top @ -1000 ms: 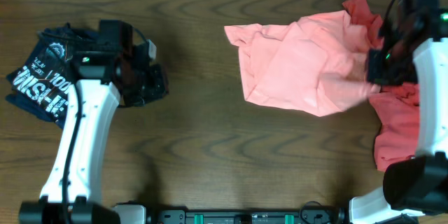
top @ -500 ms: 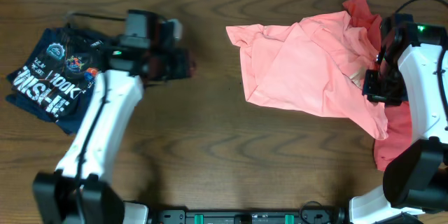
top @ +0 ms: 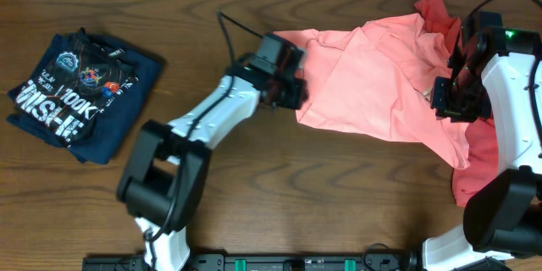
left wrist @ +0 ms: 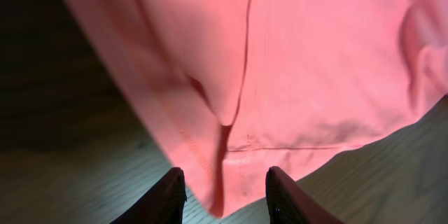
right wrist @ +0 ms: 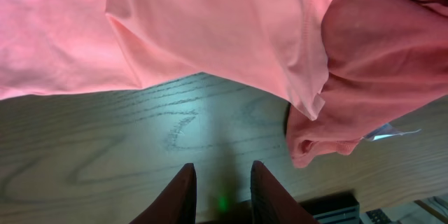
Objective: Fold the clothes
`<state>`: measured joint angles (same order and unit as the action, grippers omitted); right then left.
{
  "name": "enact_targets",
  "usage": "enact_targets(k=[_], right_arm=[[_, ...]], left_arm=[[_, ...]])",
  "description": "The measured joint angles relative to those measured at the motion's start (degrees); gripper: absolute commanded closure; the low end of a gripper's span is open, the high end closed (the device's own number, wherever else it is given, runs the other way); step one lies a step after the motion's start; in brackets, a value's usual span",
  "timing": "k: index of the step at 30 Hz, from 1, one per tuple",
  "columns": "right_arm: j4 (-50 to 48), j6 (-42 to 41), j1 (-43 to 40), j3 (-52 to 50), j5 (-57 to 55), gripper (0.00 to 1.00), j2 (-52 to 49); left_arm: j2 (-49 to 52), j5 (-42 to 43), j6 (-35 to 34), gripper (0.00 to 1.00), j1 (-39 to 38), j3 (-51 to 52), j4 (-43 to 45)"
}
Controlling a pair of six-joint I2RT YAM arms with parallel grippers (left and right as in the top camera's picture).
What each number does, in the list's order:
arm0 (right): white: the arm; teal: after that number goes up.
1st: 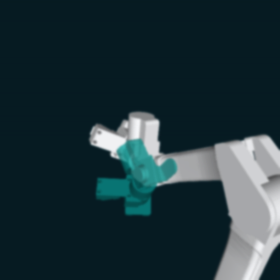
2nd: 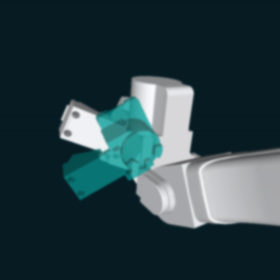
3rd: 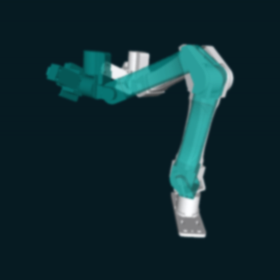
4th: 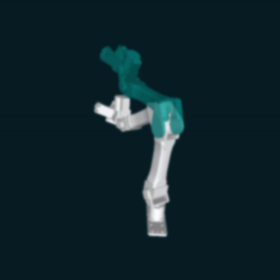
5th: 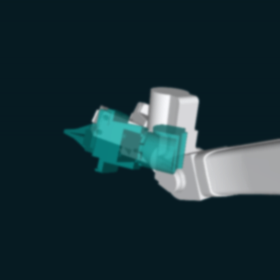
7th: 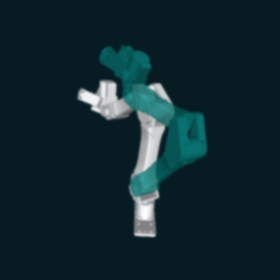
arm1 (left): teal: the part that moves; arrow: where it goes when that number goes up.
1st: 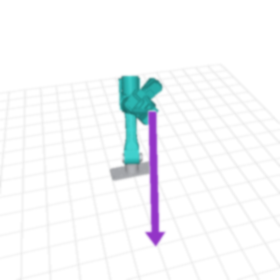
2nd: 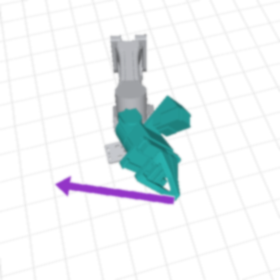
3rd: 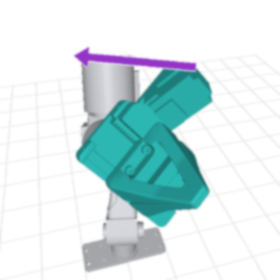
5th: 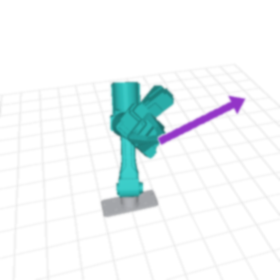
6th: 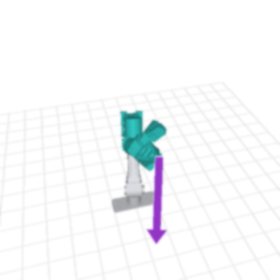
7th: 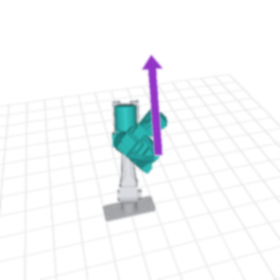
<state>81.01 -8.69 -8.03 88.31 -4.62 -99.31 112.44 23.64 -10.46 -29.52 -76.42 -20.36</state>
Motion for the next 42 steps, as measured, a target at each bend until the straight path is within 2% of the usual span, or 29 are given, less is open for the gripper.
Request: enact_targets(k=[12,28,32,34,36,42], right_arm=[[0.1,0.2,0.0,0.0,0.2,0.76,0.0],[0.2,0.2,0.0,0.0,0.2,0.76,0.0],[0.2,0.2,0.0,0.0,0.2,0.76,0.0],[0.1,0.2,0.0,0.0,0.2,0.76,0.0],[0.2,0.2,0.0,0.0,0.3,0.77,0.0],[0.1,0.2,0.0,0.0,0.3,0.77,0.0]], left_arm=[[6.3,0.0,0.0,0.6,-5.1,0.0,0.9],[7.0,-0.1,0.0,0.6,-5.1,0.0,5.4],[7.1,-0.1,-0.2,0.73,-5.1,0.0,6.1],[7.1,-0.1,-0.2,0.86,-5.1,0.0,6.1],[7.1,-0.2,-0.1,0.93,-5.1,0.0,6.1],[7.1,-0.3,0.0,0.94,-5.1,0.0,6.2]])
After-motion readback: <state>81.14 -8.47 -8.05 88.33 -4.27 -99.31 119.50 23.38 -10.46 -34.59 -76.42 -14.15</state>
